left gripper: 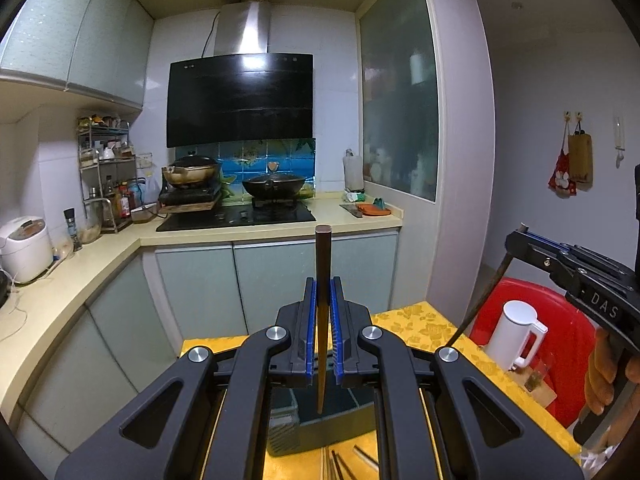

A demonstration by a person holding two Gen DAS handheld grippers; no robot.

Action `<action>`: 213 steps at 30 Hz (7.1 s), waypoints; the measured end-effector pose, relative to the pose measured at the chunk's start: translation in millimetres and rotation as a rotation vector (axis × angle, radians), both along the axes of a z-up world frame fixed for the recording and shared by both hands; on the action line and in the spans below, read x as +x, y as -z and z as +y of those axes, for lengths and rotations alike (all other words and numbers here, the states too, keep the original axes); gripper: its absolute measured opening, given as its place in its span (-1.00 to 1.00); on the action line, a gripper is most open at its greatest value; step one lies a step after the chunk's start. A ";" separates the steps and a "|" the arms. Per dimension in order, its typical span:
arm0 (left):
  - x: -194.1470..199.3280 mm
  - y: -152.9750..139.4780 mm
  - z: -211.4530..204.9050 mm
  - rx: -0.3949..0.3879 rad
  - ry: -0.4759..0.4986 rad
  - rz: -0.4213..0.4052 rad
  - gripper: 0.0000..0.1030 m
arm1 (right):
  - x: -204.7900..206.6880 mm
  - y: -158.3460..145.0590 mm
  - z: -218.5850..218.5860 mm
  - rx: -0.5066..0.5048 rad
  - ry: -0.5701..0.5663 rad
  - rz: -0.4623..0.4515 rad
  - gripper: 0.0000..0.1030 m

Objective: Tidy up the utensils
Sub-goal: 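Lift both held chopsticks and carry them over the green utensil holder, then lower the chopsticks into the holder and open both tools, then move both open tools back over the remaining chopsticks, then close the left tool on a light wooden chopstick while the right tool grasps a dark chopstick, then lift both held chopsticks and carry them over the green holder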

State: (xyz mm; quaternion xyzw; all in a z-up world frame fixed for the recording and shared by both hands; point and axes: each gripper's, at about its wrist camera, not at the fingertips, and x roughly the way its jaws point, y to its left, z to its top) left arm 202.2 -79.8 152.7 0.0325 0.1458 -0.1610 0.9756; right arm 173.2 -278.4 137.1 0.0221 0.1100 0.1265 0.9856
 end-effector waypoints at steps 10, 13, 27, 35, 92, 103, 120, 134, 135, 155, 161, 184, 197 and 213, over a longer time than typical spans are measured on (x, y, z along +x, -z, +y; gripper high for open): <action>43.4 24.6 -7.4 0.024 -0.014 0.063 -0.88 | 36.9 16.0 7.7 -0.024 -0.016 0.072 -0.84; 51.8 35.9 -6.0 0.031 -0.023 0.090 -0.88 | 42.1 21.2 9.7 -0.029 -0.015 0.094 -0.84; 65.5 75.9 -2.6 0.052 -0.027 0.180 -0.86 | 68.9 59.4 24.2 -0.070 -0.013 0.212 -0.84; 54.0 74.2 8.5 0.031 -0.042 0.162 -0.17 | 68.2 62.4 24.5 -0.054 0.005 0.221 -0.22; -127.1 229.9 70.9 0.109 -0.154 0.288 0.46 | -124.8 199.1 -2.8 -0.112 0.158 0.238 0.20; -109.8 243.9 98.3 0.095 -0.195 0.350 0.46 | -122.5 221.1 -10.9 -0.128 0.180 0.297 0.20; -104.8 274.4 57.4 0.212 -0.027 0.404 -0.07 | -112.1 233.1 -24.0 -0.091 0.181 0.356 0.20; -93.3 287.5 37.3 0.252 0.076 0.459 -0.90 | -109.2 237.9 -31.4 -0.059 0.163 0.401 0.12; -93.8 287.4 37.5 0.254 0.072 0.457 -0.90 | -109.2 238.9 -30.8 -0.061 0.157 0.405 0.09; -93.3 285.8 47.0 0.219 0.028 0.469 -0.90 | -99.5 271.5 -2.5 -0.194 0.074 0.514 -0.42; -94.0 285.8 46.4 0.220 0.029 0.468 -0.90 | -100.3 272.2 -6.8 -0.138 0.018 0.535 -0.52; -116.8 234.5 57.7 0.209 -0.026 0.319 -0.90 | -124.8 221.1 -11.6 -0.094 0.041 0.377 -0.85; -119.7 242.3 64.4 0.290 -0.039 0.427 -0.90 | -136.7 185.1 -19.0 -0.059 0.059 0.283 -0.85; -124.4 223.9 76.4 0.223 -0.072 0.375 -0.90 | -135.9 183.9 -20.6 -0.050 0.062 0.274 -0.85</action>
